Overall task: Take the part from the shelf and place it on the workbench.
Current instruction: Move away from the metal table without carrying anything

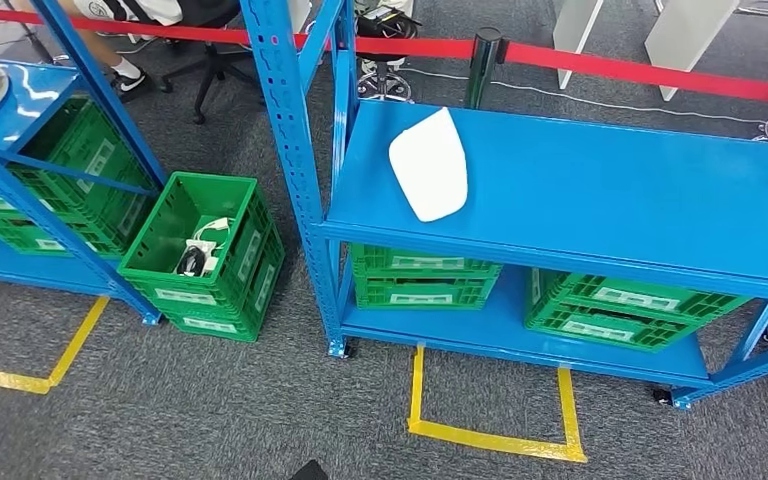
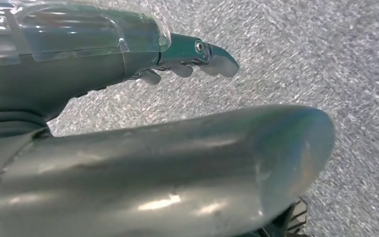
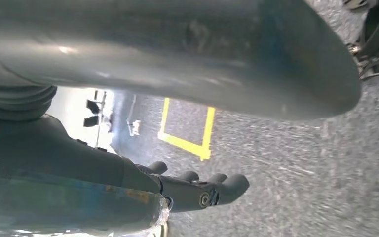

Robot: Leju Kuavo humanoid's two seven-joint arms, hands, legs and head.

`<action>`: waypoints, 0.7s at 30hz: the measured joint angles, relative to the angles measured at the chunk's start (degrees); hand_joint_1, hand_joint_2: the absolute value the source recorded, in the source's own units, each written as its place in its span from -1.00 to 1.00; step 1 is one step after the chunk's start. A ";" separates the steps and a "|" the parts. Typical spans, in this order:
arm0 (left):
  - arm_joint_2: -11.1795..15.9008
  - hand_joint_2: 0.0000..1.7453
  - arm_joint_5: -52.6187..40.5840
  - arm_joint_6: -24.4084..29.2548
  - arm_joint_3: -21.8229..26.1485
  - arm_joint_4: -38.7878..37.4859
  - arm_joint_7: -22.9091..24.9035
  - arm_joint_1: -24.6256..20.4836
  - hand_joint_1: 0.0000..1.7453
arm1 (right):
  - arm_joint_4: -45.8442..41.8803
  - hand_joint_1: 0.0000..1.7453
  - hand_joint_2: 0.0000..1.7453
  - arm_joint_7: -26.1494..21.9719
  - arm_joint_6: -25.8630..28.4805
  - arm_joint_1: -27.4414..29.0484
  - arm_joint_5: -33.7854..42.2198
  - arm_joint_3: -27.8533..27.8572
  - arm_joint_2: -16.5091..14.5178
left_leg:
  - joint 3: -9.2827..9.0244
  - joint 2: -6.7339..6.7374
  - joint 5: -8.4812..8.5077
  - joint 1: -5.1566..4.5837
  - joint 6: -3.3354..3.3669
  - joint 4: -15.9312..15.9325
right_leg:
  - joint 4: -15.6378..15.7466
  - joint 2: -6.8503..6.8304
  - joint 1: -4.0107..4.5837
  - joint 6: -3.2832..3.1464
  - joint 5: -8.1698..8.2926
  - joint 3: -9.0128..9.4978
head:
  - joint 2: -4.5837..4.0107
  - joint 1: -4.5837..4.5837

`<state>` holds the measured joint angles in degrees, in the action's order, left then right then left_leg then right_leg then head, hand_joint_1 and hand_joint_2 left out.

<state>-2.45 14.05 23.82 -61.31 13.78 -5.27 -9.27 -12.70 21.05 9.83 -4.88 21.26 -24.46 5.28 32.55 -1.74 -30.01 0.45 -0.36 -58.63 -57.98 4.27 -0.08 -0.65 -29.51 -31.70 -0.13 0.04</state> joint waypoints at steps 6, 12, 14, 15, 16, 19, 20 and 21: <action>-0.02 0.50 0.53 0.39 0.00 -0.01 0.51 0.03 -1.00 | 0.01 -1.00 0.50 -0.64 0.68 -0.17 -0.31 -0.87 -0.14 | -0.24 0.24 -0.29 -0.18 0.47 -0.01 | 0.55 0.04 -0.13 0.32 0.03 0.46 | 0.00 -0.02; 0.01 1.00 1.27 0.48 0.02 -0.01 1.04 0.05 -1.00 | 0.01 -1.00 1.00 -0.92 1.08 -0.10 -0.86 -1.47 -0.27 | -0.44 0.47 -0.47 -0.48 0.76 -0.02 | 0.57 0.13 -0.42 1.10 -0.12 0.53 | 0.00 -0.01; 0.01 1.00 1.54 0.37 0.02 -0.01 1.35 0.07 -1.00 | 0.01 -1.00 1.00 -0.90 1.40 -0.11 -0.86 -1.49 -0.29 | -0.52 0.48 -0.50 -0.48 0.79 -0.01 | 0.56 0.13 -0.42 1.15 -0.15 0.59 | 0.00 0.00; 0.01 1.00 1.60 0.33 0.02 -0.01 1.48 0.08 -1.00 | 0.01 -1.00 1.00 -0.88 1.55 -0.11 -0.86 -1.50 -0.29 | -0.55 0.48 -0.50 -0.48 0.79 -0.01 | 0.56 0.13 -0.42 1.18 -0.17 0.61 | 0.00 0.01; 0.01 1.00 1.63 0.31 0.02 -0.01 1.57 0.10 -1.00 | 0.01 -1.00 1.00 -0.87 1.66 -0.11 -0.86 -1.51 -0.30 | -0.57 0.48 -0.50 -0.48 0.79 0.00 | 0.55 0.13 -0.42 1.19 -0.18 0.62 | 0.00 0.01; 0.01 1.00 1.64 0.20 0.02 -0.01 1.73 0.15 -1.00 | 0.01 -1.00 0.00 -0.81 1.82 -0.11 -0.87 -1.75 -0.32 | -0.61 0.48 -0.50 -0.47 0.79 0.03 | 0.53 0.13 -0.41 1.22 -0.20 0.62 | 0.00 0.01; 0.01 1.00 1.66 0.11 0.02 -0.01 1.83 0.17 -1.00 | 0.01 -1.00 0.00 -0.78 1.90 -0.11 -0.87 -1.88 -0.32 | -0.63 0.49 -0.50 -0.47 0.79 0.05 | 0.52 0.13 -0.41 1.22 -0.20 0.62 | 0.00 0.01; 0.01 1.00 1.68 0.01 0.02 -0.01 1.93 0.19 -1.00 | 0.01 -1.00 0.50 -0.75 1.99 -0.11 -0.80 -2.05 -0.32 | -0.64 0.49 -0.50 -0.47 0.79 0.07 | 0.52 0.13 -0.41 1.22 -0.20 0.63 | 0.00 0.01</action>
<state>-2.45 15.74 23.84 -61.29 13.77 -3.34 -9.08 -12.70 20.30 11.82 -4.99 20.45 -26.51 4.96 31.91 -1.25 -30.51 -0.02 0.43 -58.56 -57.46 4.40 -0.49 0.58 -29.71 -31.07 -0.13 0.04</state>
